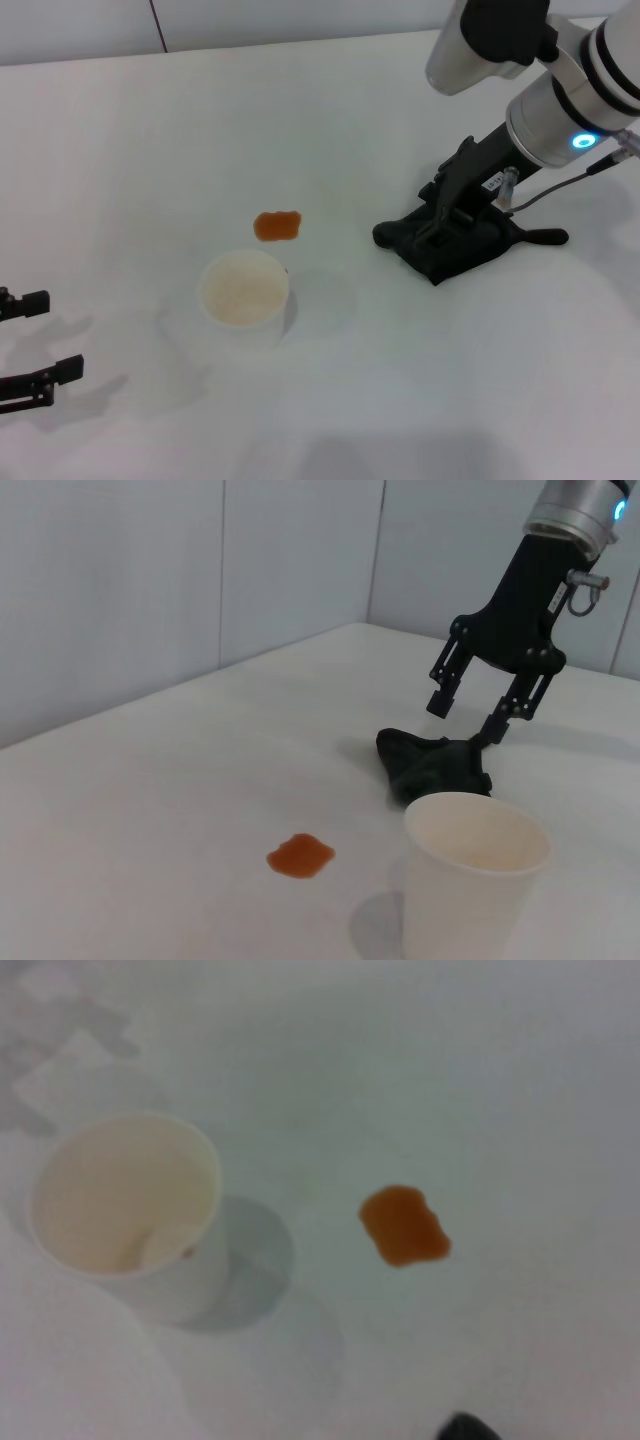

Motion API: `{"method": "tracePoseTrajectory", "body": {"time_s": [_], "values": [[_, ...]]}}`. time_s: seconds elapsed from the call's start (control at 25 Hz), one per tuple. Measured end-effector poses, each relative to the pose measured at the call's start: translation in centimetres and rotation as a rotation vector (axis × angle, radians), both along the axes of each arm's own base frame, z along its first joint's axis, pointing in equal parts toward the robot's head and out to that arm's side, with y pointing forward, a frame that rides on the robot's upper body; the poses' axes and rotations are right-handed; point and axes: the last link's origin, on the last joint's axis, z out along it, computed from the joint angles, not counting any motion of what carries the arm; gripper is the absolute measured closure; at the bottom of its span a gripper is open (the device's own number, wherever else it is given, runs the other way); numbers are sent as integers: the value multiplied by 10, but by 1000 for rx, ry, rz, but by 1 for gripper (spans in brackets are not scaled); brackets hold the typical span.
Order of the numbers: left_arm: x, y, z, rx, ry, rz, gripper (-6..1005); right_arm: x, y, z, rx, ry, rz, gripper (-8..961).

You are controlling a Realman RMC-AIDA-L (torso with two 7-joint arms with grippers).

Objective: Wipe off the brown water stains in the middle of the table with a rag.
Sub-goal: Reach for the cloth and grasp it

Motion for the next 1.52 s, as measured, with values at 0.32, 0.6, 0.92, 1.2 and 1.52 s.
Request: {"method": "tracePoseTrajectory", "body": {"time_s": [0.32,0.6,0.92,1.2,1.52], "values": [[10,14,-1,-34,11,-15,125,4,13,-7,-1,-78,-25,322],[18,22,-3,-49,14,-40,125,3,19,-16,-10,-111,-13,322],[27,32,-12,-88,35,-51,125,4,22,-22,-32,-126,-24,322],[30,35,-17,-96,37,-53,125,3,22,-22,-27,-122,-18,322],[31,36,-22,-101,39,-49,125,1,25,-22,-20,-120,-2,322]]}}
